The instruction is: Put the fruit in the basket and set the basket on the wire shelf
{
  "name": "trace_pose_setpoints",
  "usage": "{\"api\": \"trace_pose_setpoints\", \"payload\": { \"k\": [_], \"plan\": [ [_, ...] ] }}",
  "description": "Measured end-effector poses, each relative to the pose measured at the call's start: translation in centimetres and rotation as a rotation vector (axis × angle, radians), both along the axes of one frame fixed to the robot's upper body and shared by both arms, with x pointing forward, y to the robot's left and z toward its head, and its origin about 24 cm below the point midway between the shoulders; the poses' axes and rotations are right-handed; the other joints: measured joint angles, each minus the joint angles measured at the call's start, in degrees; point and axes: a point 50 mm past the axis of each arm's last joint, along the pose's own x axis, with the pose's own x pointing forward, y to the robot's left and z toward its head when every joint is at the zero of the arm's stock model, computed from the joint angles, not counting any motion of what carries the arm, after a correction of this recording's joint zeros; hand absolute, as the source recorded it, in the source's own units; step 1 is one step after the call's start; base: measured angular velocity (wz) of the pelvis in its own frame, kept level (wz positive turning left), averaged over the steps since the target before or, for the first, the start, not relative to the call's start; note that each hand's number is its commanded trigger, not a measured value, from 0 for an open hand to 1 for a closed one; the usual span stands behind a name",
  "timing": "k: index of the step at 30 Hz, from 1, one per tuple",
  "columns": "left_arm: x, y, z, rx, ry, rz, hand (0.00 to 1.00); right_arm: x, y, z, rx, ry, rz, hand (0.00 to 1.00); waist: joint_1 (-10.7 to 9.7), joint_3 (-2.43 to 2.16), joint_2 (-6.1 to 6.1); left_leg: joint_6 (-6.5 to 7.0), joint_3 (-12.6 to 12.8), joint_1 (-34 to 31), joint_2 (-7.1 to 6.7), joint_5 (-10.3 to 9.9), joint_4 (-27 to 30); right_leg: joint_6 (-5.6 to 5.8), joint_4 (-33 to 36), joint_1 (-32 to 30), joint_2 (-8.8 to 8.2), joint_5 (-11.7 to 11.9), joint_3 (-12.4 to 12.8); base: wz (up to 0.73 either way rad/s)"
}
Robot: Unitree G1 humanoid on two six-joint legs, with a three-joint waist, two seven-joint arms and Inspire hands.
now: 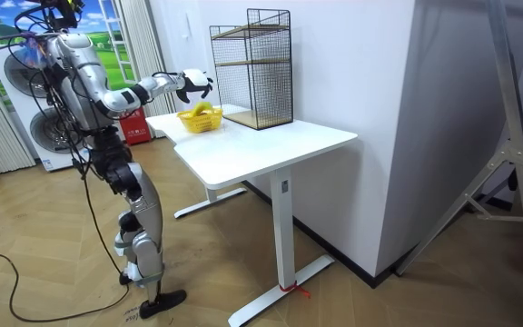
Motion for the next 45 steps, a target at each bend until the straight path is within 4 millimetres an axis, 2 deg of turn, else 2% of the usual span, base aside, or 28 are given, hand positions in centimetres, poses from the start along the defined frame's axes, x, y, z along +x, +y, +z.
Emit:
{"api": "trace_pose_setpoints", "payload": {
  "k": [6,11,18,26,29,34,38,39,44,45],
  "plan": [
    [0.7,-0.1,0.0,-0.014,0.0,-0.006,0.0,0.4,-0.1,-0.2,-0.002,0.013,-0.008,0.0,-0.2,-0.04,0.0,0.0,-1.0,-0.8,-0.13,0.0,0.7,0.0,0.0,-0.1,-0.11,0.0,-0.6,0.07],
    [2.6,-0.3,0.1,-0.012,-0.024,-0.033,0.0,1.0,0.0,0.1,0.004,0.01,-0.015,0.0,-0.2,-0.15,0.38,-0.05,-1.1,-0.8,-0.14,0.0,0.8,0.0,0.0,0.0,-0.15,0.0,-0.7,0.01],
    [2.8,-0.3,0.1,0.005,-0.028,-0.045,0.0,1.0,-0.1,-0.1,0.026,0.012,-0.034,0.0,-0.4,-0.19,0.36,-0.05,-1.1,-0.8,-0.15,0.0,0.8,0.0,0.0,0.1,-0.15,0.0,-0.7,0.0],
    [3.1,-0.3,0.1,0.003,-0.04,-0.031,0.0,1.1,-0.3,0.0,0.074,-0.01,-0.066,0.0,-0.6,-0.03,0.59,-0.05,-1.1,-0.8,-0.15,0.0,0.7,0.0,-0.1,0.1,-0.16,0.0,-0.9,0.0],
    [3.0,-0.2,0.1,-0.001,-0.041,-0.002,0.0,1.1,-0.4,0.0,0.095,-0.021,-0.09,0.0,-1.4,0.02,0.85,-0.05,-1.4,-0.9,-0.16,0.0,0.7,0.0,-0.1,0.2,-0.21,0.0,-1.4,0.04],
    [2.9,-0.1,0.1,-0.008,-0.071,0.078,0.0,1.2,-0.8,-0.6,0.129,-0.008,-0.131,0.0,-2.6,-0.4,1.89,-0.04,-1.5,-0.8,-0.18,0.0,1.2,0.0,-0.1,0.3,-0.27,0.0,-1.6,0.01],
    [2.3,0.0,0.1,0.011,-0.127,0.186,0.0,0.4,-2.1,-1.3,0.174,-0.019,-0.201,0.0,-3.3,-0.73,3.09,-0.04,-1.4,-0.5,-0.19,0.1,0.8,0.0,-0.1,0.5,-0.26,0.0,-1.5,0.0],
    [2.1,0.0,0.1,0.018,-0.136,0.204,0.0,0.2,-2.5,-1.5,0.183,-0.019,-0.219,0.0,-3.2,-0.74,3.13,-0.04,-1.4,-0.3,-0.19,0.1,0.8,0.0,-0.1,0.5,-0.26,0.0,-1.5,-0.04],
    [-1.4,0.5,0.2,0.098,-0.121,0.31,0.0,-1.9,-6.3,-4.3,0.318,0.039,-0.433,0.0,-3.2,-0.72,2.99,-0.05,-0.5,1.4,-0.19,0.1,-0.1,0.14,-0.2,1.6,-0.23,-0.1,-0.7,-0.07],
    [-1.5,0.6,0.2,0.103,-0.125,0.337,0.0,-2.1,-6.7,-4.5,0.334,0.046,-0.456,0.0,-3.2,-0.7,2.93,-0.05,-0.4,1.4,-0.19,0.1,0.0,0.13,-0.2,1.6,-0.24,-0.1,-0.7,-0.12]
  ]
}}
